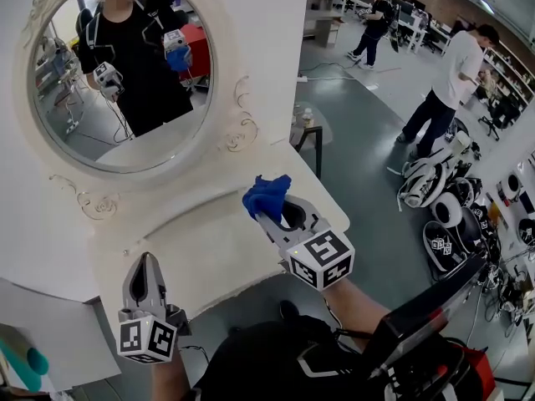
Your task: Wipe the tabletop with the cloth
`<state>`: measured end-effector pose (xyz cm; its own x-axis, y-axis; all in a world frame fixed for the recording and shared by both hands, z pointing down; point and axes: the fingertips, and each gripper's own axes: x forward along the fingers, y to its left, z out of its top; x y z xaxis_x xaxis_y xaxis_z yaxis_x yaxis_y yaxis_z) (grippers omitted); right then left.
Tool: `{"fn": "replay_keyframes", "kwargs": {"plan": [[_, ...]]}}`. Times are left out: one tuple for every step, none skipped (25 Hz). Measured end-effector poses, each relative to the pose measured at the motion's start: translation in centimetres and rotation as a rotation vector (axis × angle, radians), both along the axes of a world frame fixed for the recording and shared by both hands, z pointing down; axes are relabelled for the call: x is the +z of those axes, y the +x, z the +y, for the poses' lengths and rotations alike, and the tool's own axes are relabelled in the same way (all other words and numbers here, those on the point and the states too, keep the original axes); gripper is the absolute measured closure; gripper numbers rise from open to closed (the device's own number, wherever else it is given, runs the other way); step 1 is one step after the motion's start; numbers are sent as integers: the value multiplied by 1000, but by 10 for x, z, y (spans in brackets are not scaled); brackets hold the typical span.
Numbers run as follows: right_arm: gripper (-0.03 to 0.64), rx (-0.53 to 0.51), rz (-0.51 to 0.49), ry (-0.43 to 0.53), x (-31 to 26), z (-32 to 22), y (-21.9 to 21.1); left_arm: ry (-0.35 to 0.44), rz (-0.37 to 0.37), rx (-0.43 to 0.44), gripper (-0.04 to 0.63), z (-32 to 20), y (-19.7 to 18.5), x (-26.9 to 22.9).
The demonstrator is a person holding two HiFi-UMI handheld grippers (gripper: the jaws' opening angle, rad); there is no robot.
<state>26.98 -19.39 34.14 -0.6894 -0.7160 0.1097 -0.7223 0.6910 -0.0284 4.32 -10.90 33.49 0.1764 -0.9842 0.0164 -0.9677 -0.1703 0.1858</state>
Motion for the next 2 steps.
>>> {"fn": "replay_keyframes", "kwargs": {"plan": [[497, -1, -1, -2, 0, -1, 1, -2, 2, -3, 589, 0, 1, 0], [497, -2, -2, -3, 0, -3, 2, -5, 4, -7, 589, 0, 2, 0]]}}
